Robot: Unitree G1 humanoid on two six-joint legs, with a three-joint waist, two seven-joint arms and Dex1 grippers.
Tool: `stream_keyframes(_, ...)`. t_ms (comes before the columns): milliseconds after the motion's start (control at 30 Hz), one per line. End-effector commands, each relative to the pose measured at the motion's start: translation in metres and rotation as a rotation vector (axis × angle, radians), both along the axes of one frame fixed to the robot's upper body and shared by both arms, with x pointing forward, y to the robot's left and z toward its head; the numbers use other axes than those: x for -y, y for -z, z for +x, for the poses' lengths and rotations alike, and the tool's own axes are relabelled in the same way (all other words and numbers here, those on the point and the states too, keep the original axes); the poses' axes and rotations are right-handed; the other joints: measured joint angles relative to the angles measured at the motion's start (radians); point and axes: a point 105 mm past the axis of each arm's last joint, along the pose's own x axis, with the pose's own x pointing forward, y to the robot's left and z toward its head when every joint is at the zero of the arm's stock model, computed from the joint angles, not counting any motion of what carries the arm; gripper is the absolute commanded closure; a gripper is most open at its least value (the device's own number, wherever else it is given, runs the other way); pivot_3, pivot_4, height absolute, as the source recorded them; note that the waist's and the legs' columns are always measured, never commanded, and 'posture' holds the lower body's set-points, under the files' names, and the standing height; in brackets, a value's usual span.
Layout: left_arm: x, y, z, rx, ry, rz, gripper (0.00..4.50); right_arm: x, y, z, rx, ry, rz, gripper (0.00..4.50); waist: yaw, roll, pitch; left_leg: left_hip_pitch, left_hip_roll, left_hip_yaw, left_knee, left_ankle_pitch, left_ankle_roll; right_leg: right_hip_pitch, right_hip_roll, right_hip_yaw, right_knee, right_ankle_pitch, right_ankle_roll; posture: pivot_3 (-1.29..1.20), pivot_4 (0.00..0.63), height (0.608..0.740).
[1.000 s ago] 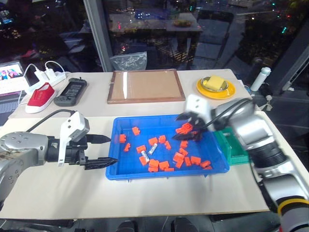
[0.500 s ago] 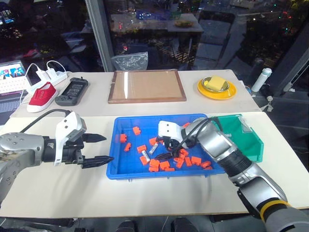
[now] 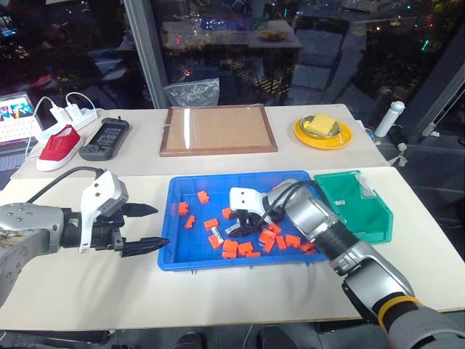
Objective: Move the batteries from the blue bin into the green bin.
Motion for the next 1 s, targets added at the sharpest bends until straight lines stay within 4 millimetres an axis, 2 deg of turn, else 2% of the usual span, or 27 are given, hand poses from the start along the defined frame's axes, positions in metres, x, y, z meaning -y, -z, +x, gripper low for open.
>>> stream_keyframes(33, 0.001, -0.009, 0.000, 0.045, 0.004, 0.006, 0.00, -0.001, -0.006, 0.002, 0.016, -0.019, -0.011, 1.73, 0.000, 0.000, 0.000, 0.000, 0.000, 0.000, 0.000, 0.000, 0.000, 0.000, 0.000, 0.000, 0.000, 0.000, 0.000, 0.00, 0.150, 0.740)
stream_keyframes(67, 0.001, -0.009, 0.000, 0.046, 0.003, 0.007, 0.00, 0.002, -0.004, 0.003, 0.004, -0.006, -0.019, 1.73, 0.000, 0.000, 0.000, 0.000, 0.000, 0.000, 0.000, 0.000, 0.000, 0.000, 0.000, 0.000, 0.000, 0.000, 0.000, 0.00, 0.150, 0.740)
stream_keyframes(100, 0.001, -0.009, 0.000, 0.047, 0.002, 0.007, 0.00, 0.004, -0.003, 0.003, -0.003, 0.004, -0.023, 2.23, 0.000, 0.000, 0.000, 0.000, 0.000, 0.000, 0.000, 0.000, 0.000, 0.000, 0.000, 0.000, 0.000, 0.000, 0.000, 0.00, 0.150, 0.740)
stream_keyframes(300, 0.001, -0.008, 0.001, 0.049, 0.002, 0.008, 0.00, 0.014, -0.006, -0.001, -0.027, 0.016, -0.025, 4.17, 0.001, 0.000, 0.000, 0.000, 0.000, 0.000, 0.000, 0.000, 0.000, 0.000, 0.000, 0.000, 0.000, 0.000, 0.000, 0.00, 0.150, 0.740)
stream_keyframes(400, 0.002, -0.008, 0.001, 0.048, 0.011, 0.004, 0.00, 0.014, -0.018, -0.006, -0.017, 0.017, 0.012, 4.23, 0.001, 0.000, 0.000, 0.000, 0.000, 0.000, 0.000, 0.000, 0.000, 0.000, 0.000, 0.000, 0.000, 0.000, 0.000, 0.00, 0.150, 0.740)
stream_keyframes(533, 0.003, -0.009, 0.003, 0.050, 0.021, -0.004, 0.00, 0.020, -0.048, -0.014, -0.010, 0.031, 0.099, 4.23, 0.002, 0.000, 0.000, -0.001, 0.000, 0.000, 0.000, 0.000, 0.000, 0.000, 0.000, 0.000, 0.000, 0.000, 0.000, 0.00, 0.150, 0.740)
stream_keyframes(600, 0.005, -0.010, 0.005, 0.056, 0.030, -0.015, 0.00, 0.038, -0.078, -0.012, 0.013, 0.088, 0.160, 4.23, 0.002, 0.000, 0.000, -0.001, 0.000, 0.000, 0.000, 0.000, 0.000, 0.000, 0.000, 0.000, 0.000, 0.000, 0.000, 0.00, 0.150, 0.740)
stream_keyframes(633, 0.006, -0.010, 0.007, 0.058, 0.033, -0.020, 0.00, 0.055, -0.094, -0.007, 0.043, 0.145, 0.186, 4.23, 0.004, 0.000, 0.000, -0.001, 0.000, 0.000, 0.000, 0.000, 0.000, 0.000, 0.000, 0.000, 0.000, 0.000, 0.000, 0.00, 0.150, 0.740)
stream_keyframes(667, 0.008, -0.011, 0.008, 0.062, 0.039, -0.025, 0.00, 0.073, -0.107, -0.001, 0.075, 0.210, 0.202, 4.23, 0.007, 0.000, 0.000, -0.001, -0.001, 0.000, 0.000, 0.000, 0.000, 0.000, -0.001, 0.000, -0.001, 0.000, 0.000, 0.00, 0.150, 0.740)
stream_keyframes(733, 0.010, -0.012, 0.010, 0.066, 0.045, -0.034, 0.00, 0.112, -0.122, 0.011, 0.144, 0.347, 0.181, 4.23, 0.017, 0.000, 0.000, -0.002, -0.002, 0.000, 0.001, 0.000, 0.000, 0.000, -0.001, 0.000, -0.001, 0.000, 0.000, 0.00, 0.150, 0.740)
stream_keyframes(767, 0.010, -0.012, 0.011, 0.068, 0.048, -0.037, 0.00, 0.138, -0.127, 0.018, 0.183, 0.431, 0.146, 4.23, 0.021, 0.000, 0.000, -0.002, -0.002, 0.000, 0.001, 0.000, 0.000, 0.001, -0.002, 0.000, -0.002, 0.000, 0.000, 0.00, 0.150, 0.740)
stream_keyframes(867, 0.011, -0.012, 0.013, 0.069, 0.052, -0.040, 0.00, 0.189, -0.131, 0.024, 0.218, 0.579, 0.080, 4.23, 0.026, -0.001, 0.000, -0.001, -0.002, 0.000, 0.000, 0.000, 0.000, 0.001, -0.002, 0.000, -0.004, 0.000, 0.000, 0.00, 0.150, 0.740)
stream_keyframes(933, 0.012, -0.011, 0.014, 0.070, 0.055, -0.041, 0.00, 0.207, -0.125, 0.023, 0.205, 0.623, 0.053, 4.23, 0.022, -0.001, 0.000, -0.001, -0.001, 0.002, -0.001, 0.000, 0.000, 0.000, -0.002, 0.000, -0.005, 0.000, 0.000, 0.00, 0.150, 0.740)
stream_keyframes(1000, 0.012, -0.011, 0.016, 0.072, 0.055, -0.042, 0.00, 0.213, -0.118, 0.023, 0.177, 0.639, 0.055, 4.23, 0.011, -0.001, 0.000, 0.000, -0.001, 0.003, -0.002, 0.000, 0.000, 0.000, -0.001, 0.002, -0.004, 0.000, 0.000, 0.00, 0.150, 0.740)
